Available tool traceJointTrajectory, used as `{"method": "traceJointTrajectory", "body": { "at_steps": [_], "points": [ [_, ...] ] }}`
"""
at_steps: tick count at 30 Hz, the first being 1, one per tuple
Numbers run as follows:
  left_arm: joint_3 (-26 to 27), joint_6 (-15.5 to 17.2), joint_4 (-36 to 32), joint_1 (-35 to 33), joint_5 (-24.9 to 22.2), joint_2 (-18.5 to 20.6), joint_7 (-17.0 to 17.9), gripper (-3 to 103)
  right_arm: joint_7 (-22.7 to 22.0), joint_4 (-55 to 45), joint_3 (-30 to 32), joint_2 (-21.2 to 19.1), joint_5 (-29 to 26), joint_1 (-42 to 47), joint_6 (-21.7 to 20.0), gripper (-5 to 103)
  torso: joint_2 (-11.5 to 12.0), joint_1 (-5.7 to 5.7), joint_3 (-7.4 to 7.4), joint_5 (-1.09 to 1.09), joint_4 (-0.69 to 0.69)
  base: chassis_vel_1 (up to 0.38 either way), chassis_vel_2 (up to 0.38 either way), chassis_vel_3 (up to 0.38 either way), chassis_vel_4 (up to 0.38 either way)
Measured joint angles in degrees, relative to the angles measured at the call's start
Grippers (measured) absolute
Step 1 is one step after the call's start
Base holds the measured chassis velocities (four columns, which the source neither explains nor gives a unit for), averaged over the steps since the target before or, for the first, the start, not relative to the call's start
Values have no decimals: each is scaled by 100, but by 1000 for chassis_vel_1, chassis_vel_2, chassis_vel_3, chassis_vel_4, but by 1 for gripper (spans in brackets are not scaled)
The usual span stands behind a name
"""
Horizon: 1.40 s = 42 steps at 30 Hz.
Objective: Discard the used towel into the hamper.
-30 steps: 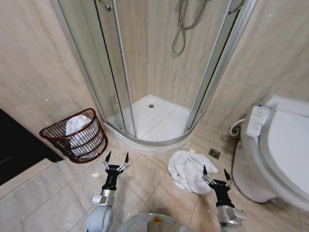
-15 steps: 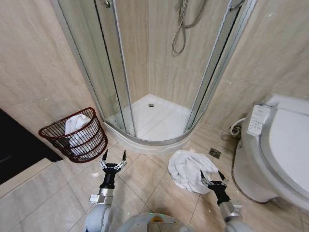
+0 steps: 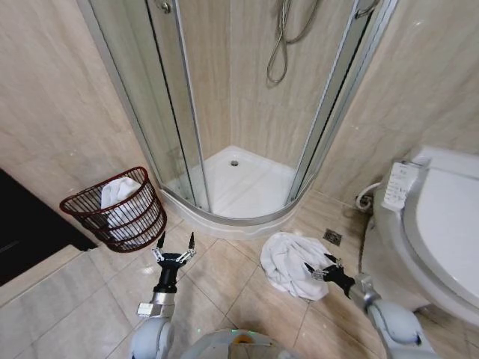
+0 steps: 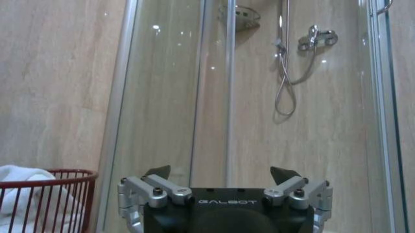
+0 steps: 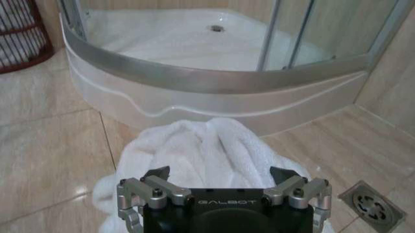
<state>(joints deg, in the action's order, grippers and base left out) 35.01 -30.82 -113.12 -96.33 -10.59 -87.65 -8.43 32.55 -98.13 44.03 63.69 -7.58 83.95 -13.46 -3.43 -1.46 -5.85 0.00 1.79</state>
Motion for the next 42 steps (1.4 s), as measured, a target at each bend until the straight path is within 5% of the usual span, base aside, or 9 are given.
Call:
{"method": "traceJointTrajectory", "body": {
  "at_steps": [21, 42],
  "points": [
    [-117, 167, -3, 198, 85, 66, -93, 100, 48, 882, -399, 135, 306, -590, -83, 100, -14, -3, -11, 2, 0, 0, 0, 0, 0],
    [-170, 264, 163, 392, 191, -78, -98, 100, -451, -326, -734, 105, 485, -22, 211, 100, -20, -4, -15, -1, 0, 0, 0, 0, 0]
  ]
}}
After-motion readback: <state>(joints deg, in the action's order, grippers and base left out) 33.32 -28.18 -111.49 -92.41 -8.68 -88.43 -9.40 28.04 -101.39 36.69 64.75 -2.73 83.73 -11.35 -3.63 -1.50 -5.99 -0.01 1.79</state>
